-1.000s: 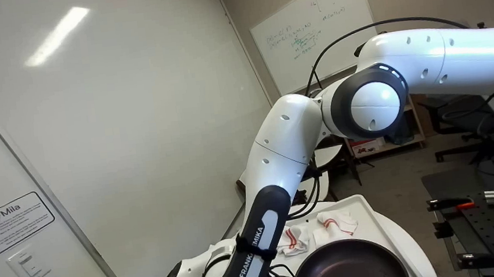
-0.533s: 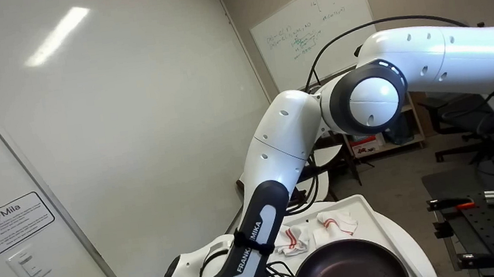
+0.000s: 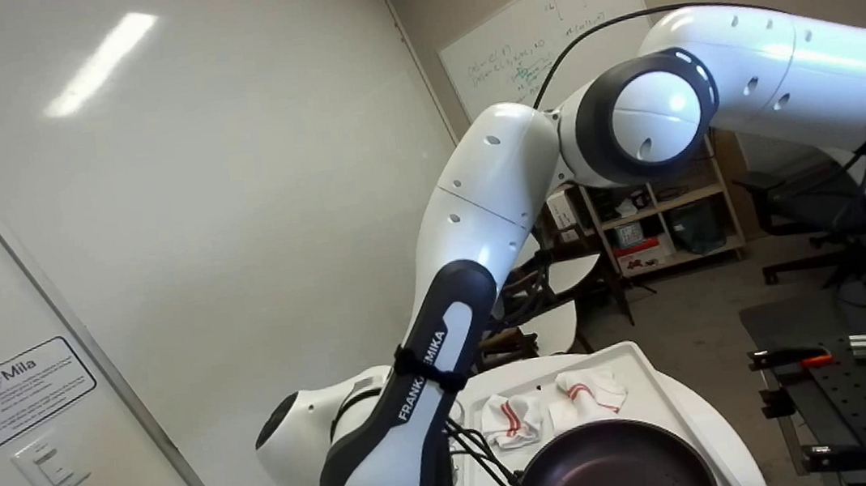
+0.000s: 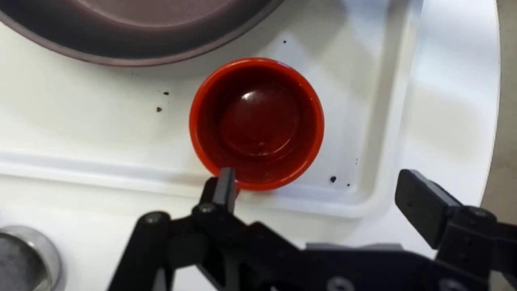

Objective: Move the orange cup to the top left part of the white tray

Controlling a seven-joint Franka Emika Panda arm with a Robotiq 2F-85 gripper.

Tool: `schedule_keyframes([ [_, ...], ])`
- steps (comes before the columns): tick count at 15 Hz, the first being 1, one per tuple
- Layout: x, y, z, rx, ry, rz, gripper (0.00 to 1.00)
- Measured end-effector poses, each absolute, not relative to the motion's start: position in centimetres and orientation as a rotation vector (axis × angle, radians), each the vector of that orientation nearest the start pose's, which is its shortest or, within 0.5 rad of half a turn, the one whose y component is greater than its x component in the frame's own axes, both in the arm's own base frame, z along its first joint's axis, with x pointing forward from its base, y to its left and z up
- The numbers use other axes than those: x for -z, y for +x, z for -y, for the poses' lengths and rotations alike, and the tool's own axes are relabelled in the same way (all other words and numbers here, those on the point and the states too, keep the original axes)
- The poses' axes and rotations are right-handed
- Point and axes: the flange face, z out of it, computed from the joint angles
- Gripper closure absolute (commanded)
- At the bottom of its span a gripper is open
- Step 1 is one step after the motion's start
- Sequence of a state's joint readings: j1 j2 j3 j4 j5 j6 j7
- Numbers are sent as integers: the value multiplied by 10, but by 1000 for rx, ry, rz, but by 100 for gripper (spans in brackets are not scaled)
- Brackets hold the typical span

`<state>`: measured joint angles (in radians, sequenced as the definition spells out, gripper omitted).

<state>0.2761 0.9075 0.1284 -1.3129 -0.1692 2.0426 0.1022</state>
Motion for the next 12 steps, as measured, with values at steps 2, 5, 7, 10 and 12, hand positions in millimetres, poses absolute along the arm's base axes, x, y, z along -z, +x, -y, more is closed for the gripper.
schedule_keyframes([
  [2, -204, 678, -248, -172, -3184, 512, 0],
  [5, -237, 677, -223, -76, -3216, 410, 0],
  [7, -253, 673, -204, -33, -3234, 329, 0],
  [10, -268, 662, -172, 26, -3251, 188, 0],
  [12, -273, 651, -154, 69, -3252, 96, 0],
])
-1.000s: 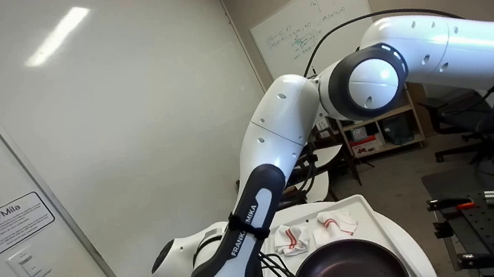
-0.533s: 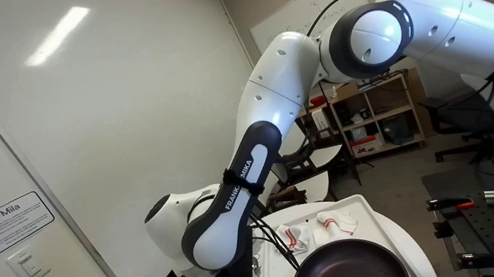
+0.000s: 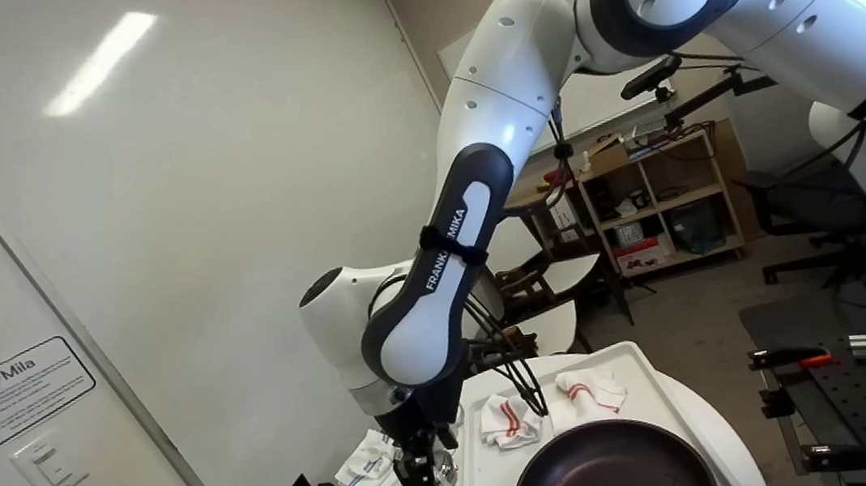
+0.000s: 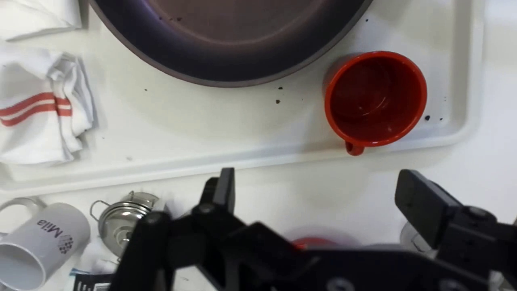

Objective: Move the orange cup to the top left part of the white tray

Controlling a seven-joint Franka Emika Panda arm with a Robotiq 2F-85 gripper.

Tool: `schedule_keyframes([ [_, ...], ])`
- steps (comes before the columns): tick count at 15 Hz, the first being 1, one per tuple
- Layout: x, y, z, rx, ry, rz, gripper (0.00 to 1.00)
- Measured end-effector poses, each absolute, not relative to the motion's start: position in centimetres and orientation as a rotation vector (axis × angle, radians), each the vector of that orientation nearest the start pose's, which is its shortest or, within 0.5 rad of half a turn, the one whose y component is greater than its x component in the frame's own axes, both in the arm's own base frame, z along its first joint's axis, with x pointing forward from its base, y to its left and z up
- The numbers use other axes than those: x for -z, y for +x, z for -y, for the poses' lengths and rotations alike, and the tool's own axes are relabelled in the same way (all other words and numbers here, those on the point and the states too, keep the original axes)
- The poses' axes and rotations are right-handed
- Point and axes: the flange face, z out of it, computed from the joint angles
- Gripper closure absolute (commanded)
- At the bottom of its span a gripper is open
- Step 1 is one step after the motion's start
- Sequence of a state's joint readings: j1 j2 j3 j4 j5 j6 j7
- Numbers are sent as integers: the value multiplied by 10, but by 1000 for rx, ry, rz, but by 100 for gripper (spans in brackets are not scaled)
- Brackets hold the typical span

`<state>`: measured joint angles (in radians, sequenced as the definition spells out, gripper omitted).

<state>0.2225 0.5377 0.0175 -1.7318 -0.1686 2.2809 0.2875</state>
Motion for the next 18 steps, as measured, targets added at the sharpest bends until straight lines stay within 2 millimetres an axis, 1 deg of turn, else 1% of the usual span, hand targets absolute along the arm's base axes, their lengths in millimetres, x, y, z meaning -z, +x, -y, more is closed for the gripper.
schedule_keyframes([
  [3, -274, 629, -136, 146, -3239, -37, 0],
  [7, -269, 591, -119, 241, -3208, -200, 0],
  [10, -266, 562, -105, 278, -3189, -320, 0],
  [12, -266, 546, -91, 279, -3175, -402, 0],
  [15, -269, 528, -66, 264, -3158, -523, 0],
  [18, -273, 518, -38, 254, -3137, -624, 0],
])
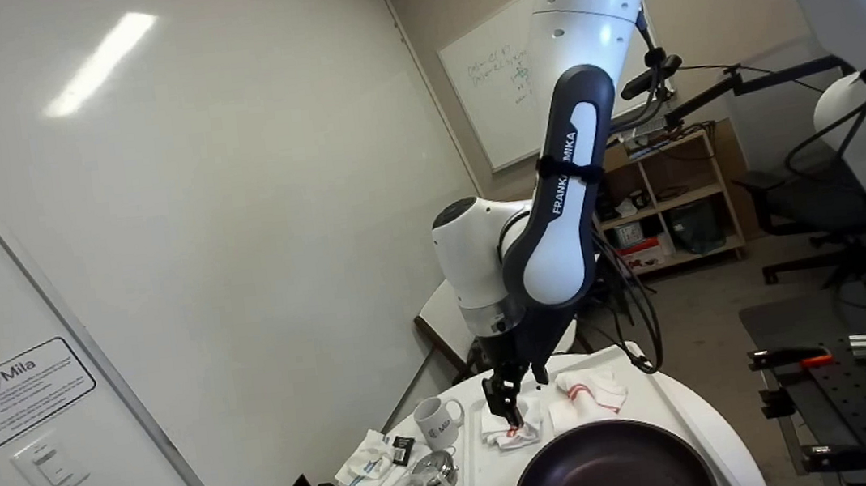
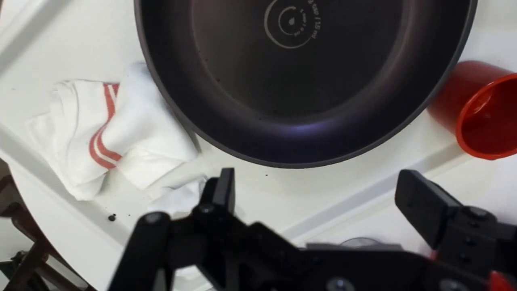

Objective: Move the orange cup to the top left part of the white tray

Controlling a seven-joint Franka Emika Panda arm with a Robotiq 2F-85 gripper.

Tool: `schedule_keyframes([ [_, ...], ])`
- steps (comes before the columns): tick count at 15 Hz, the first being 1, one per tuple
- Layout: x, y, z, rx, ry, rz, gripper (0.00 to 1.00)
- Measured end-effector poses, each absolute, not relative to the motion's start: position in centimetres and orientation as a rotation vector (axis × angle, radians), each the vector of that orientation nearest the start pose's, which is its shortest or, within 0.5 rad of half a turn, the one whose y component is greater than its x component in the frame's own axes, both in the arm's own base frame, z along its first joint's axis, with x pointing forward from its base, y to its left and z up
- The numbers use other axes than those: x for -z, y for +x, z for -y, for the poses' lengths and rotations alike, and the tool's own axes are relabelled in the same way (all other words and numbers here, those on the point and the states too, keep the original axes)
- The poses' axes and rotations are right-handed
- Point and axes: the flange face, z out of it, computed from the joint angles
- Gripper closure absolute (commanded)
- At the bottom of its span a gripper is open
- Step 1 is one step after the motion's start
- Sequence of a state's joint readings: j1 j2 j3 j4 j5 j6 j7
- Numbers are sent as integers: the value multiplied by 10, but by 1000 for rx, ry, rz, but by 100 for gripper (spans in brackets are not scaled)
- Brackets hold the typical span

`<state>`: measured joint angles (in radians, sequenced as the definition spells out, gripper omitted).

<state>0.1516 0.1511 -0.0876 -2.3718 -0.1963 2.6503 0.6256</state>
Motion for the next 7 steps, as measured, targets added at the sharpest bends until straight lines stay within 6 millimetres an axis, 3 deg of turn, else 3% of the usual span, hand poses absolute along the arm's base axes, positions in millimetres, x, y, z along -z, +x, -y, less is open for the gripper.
schedule_keyframes([
  [4, -276, 511, -10, 239, -3100, -741, 0],
  [7, -276, 508, 0, 225, -3075, -791, 0],
])
